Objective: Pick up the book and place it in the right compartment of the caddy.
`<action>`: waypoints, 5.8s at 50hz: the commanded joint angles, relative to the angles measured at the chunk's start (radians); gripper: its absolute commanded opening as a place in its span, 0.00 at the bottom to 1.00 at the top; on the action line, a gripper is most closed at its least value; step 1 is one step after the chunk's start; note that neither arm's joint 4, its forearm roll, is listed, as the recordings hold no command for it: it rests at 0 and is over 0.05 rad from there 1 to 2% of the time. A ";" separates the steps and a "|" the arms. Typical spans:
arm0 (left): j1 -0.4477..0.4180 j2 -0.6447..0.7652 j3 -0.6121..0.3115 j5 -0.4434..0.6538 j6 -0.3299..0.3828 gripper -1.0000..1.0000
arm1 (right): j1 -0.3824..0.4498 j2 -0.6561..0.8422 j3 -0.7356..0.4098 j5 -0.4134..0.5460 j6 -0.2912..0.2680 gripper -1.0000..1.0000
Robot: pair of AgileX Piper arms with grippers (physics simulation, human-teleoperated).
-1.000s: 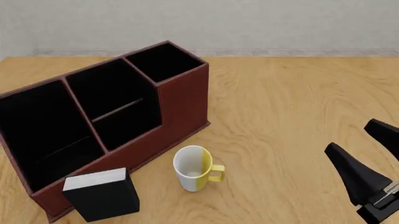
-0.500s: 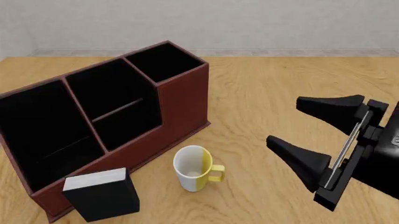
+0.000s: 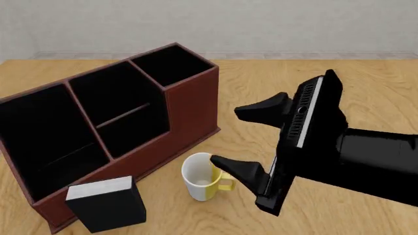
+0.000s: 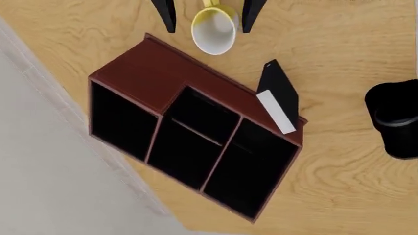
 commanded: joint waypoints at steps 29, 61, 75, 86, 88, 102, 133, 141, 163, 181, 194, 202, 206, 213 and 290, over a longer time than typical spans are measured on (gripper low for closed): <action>0.011 0.000 0.003 -0.003 0.020 1.00 | 0.154 0.407 -0.262 0.023 -0.002 1.00; 0.048 0.000 0.101 -0.071 0.028 1.00 | 0.212 0.662 -0.360 -0.051 0.056 1.00; 0.063 0.000 0.125 -0.084 0.025 1.00 | 0.186 0.742 -0.413 -0.054 0.055 1.00; 0.072 0.000 0.138 -0.092 0.028 1.00 | 0.184 0.787 -0.424 -0.076 0.066 1.00; 0.072 0.000 0.142 -0.095 0.026 1.00 | 0.183 0.797 -0.425 -0.082 0.069 1.00; 0.076 0.000 0.159 -0.110 0.029 1.00 | 0.192 0.841 -0.419 -0.119 0.094 1.00; 0.090 0.000 0.176 -0.125 0.035 1.00 | 0.195 0.940 -0.434 -0.167 0.115 1.00; 0.087 0.000 0.178 -0.126 0.038 1.00 | 0.202 0.932 -0.422 -0.171 0.118 0.00; 0.091 0.000 0.173 -0.125 0.033 1.00 | 0.248 0.899 -0.389 -0.163 0.108 0.00; 0.082 0.000 0.139 -0.105 0.027 1.00 | 0.288 0.796 -0.303 -0.152 0.095 0.00; 0.070 0.000 0.101 -0.080 0.021 1.00 | 0.325 0.686 -0.230 -0.116 0.080 0.00; 0.061 0.000 0.079 -0.069 0.019 1.00 | 0.337 0.614 -0.211 -0.069 0.048 0.00; 0.057 0.000 0.072 -0.064 0.019 1.00 | 0.332 0.575 -0.218 -0.045 0.042 0.00; 0.053 0.000 0.061 -0.057 0.014 1.00 | 0.353 0.504 -0.228 0.007 0.038 0.00; -0.166 0.000 0.157 0.038 0.037 1.00 | -0.022 0.294 -0.998 0.706 0.115 0.00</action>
